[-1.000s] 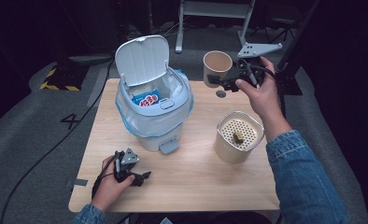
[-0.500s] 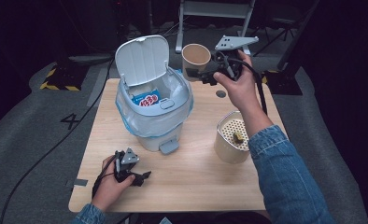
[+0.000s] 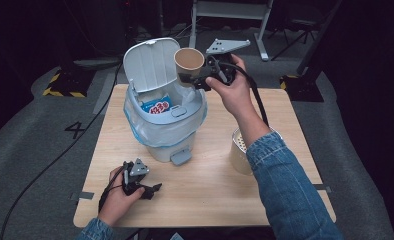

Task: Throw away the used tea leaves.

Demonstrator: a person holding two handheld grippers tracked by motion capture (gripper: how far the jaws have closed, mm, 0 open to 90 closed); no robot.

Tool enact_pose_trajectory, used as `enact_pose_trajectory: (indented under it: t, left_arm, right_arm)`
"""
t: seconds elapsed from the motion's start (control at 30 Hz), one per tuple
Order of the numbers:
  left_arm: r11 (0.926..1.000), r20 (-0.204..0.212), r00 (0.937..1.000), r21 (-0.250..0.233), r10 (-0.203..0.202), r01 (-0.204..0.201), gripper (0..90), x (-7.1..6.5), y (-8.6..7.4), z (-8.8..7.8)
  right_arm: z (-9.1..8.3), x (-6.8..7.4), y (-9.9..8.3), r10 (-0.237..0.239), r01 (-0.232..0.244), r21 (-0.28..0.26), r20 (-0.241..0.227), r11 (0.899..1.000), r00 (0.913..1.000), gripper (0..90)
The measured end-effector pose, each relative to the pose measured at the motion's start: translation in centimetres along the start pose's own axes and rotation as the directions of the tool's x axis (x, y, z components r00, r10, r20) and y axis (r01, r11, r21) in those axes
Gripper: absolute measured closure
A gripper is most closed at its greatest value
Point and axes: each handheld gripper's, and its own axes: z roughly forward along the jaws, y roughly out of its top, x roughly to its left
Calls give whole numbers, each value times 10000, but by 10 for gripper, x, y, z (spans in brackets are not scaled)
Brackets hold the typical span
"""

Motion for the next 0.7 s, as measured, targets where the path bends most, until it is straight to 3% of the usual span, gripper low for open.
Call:
enact_pose_trajectory:
  t: [0.57,0.63,0.7]
  left_arm:
    - [10000,0,10000,-3,-5,5,131,0,0,0]
    - [10000,1,10000,-7,-8,8,131,0,0,0]
    - [10000,0,10000,-6,-7,7,131,0,0,0]
  right_arm:
    - [37,13,-8,-362,401,1175,-351,9923,9987,270]
    - [41,14,-10,-448,484,1496,-279,9876,9986,155]
    - [43,14,-11,-557,570,1485,-130,9873,9984,146]
